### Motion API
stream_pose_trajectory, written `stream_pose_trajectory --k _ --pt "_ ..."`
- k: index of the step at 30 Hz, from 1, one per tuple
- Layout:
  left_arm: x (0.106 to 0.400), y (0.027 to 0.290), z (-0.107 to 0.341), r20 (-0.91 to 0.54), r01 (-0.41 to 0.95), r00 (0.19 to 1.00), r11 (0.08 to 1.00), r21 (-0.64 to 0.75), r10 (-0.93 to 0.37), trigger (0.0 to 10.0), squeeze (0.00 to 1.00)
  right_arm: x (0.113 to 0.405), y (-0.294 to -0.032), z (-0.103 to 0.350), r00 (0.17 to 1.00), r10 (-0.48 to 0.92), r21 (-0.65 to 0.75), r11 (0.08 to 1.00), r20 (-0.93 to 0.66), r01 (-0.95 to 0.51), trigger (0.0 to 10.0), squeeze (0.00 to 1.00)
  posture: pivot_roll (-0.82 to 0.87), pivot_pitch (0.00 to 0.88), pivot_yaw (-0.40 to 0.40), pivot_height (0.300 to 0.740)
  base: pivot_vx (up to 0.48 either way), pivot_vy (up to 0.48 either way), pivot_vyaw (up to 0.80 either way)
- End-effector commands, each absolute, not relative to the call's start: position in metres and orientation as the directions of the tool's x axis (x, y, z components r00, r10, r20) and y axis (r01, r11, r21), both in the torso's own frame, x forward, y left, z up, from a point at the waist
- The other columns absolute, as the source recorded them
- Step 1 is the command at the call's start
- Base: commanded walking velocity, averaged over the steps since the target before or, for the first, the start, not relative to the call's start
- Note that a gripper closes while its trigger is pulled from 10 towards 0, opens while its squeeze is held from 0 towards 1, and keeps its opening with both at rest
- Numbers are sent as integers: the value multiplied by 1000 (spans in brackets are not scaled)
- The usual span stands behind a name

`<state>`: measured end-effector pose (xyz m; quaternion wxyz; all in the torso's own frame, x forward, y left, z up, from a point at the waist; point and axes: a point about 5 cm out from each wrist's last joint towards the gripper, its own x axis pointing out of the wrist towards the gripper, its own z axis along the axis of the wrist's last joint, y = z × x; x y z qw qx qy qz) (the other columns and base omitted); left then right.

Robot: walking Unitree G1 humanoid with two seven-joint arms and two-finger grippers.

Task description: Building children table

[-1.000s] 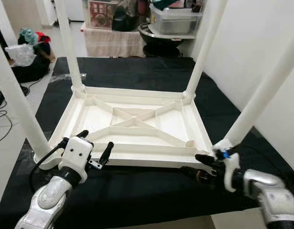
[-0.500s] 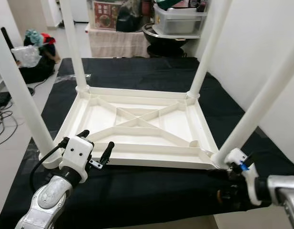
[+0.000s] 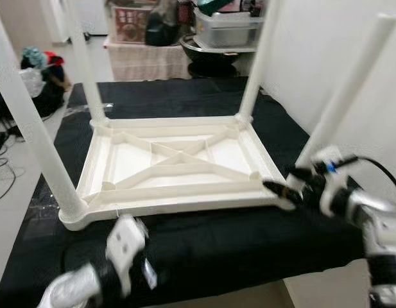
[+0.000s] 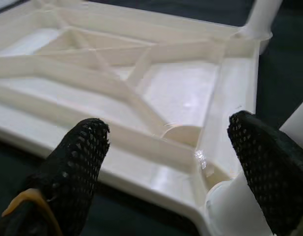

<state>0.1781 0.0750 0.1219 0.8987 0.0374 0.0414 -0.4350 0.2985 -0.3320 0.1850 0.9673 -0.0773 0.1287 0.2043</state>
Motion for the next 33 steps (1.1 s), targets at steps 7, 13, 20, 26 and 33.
stream_pose_trajectory --k 7,13,20,26,33 --pt "177 81 121 -127 803 592 595 14 -796 10000 0 341 -350 225 989 -145 -367 922 -21 127 10000 0 52 0 -87 740 0 0 0" --pt "177 84 120 -148 809 583 588 16 -799 10000 0 357 -339 262 920 -318 -352 854 227 383 10000 0 59 0 -95 740 0 0 0" --pt "176 98 122 -167 788 609 616 13 -776 10000 0 374 -275 201 992 96 -214 970 -82 -112 10000 0 65 3 -97 740 0 0 0" --pt "176 101 124 -166 803 587 596 -7 -792 10000 0 330 -230 152 699 660 -48 717 -276 -696 10000 0 58 6 -93 740 0 0 0" --pt "172 93 122 -166 827 548 561 -39 -820 10000 0 307 -226 162 537 819 88 561 -203 -823 10000 0 53 8 -89 740 0 0 0"
